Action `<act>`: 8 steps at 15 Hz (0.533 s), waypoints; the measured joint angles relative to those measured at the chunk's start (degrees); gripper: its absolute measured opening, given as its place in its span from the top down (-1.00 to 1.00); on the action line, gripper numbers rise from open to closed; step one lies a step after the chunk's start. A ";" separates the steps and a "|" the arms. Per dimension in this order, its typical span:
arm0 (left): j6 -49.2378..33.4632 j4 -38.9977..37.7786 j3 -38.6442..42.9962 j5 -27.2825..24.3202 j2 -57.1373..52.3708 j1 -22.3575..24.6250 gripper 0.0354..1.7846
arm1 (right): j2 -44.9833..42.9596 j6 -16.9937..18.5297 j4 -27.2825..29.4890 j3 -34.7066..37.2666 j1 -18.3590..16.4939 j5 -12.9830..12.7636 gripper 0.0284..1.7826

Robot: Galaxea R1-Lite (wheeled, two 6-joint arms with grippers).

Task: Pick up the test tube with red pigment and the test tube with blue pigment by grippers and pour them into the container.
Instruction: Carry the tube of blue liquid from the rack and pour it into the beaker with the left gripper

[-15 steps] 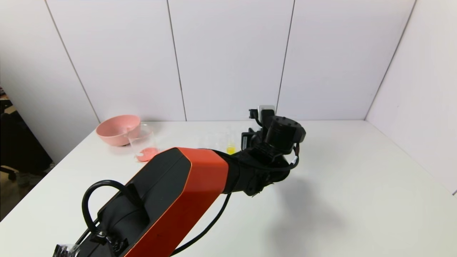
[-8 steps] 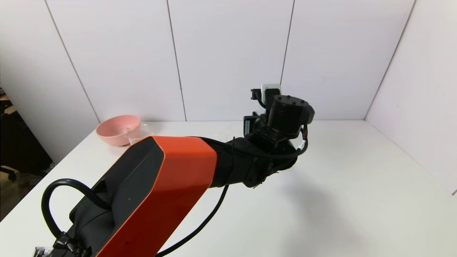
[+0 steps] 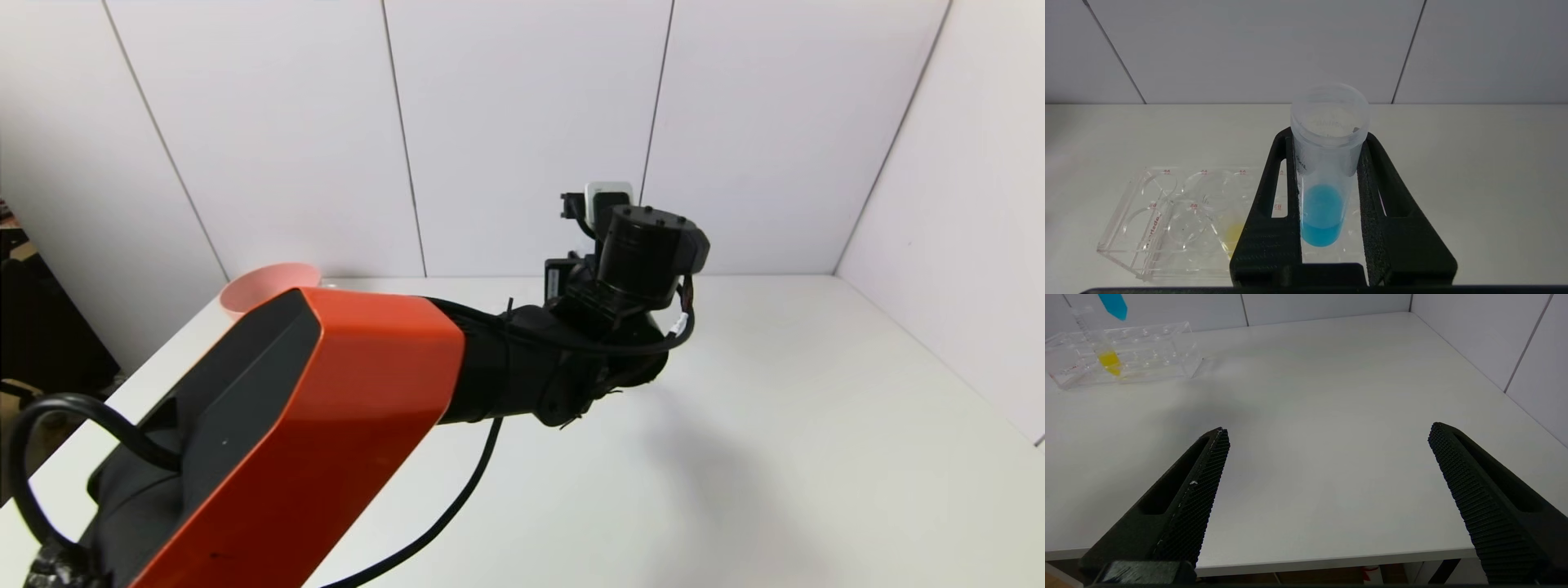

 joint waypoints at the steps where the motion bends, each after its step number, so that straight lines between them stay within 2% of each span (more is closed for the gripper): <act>1: -0.09 -0.09 4.86 -1.99 -2.51 -0.02 0.55 | 0.00 0.00 0.00 0.00 0.00 0.00 -0.99; 4: -0.05 -1.33 20.59 -11.19 -12.18 1.02 0.55 | 0.00 0.00 0.00 0.00 0.00 0.00 -0.99; 6: 0.50 -2.86 31.73 -20.10 -20.42 3.50 0.55 | 0.00 0.00 0.00 0.00 0.00 0.00 -0.99; 8: 2.97 -4.71 42.23 -30.38 -28.83 8.22 0.55 | 0.00 0.00 0.00 0.00 0.00 0.00 -0.99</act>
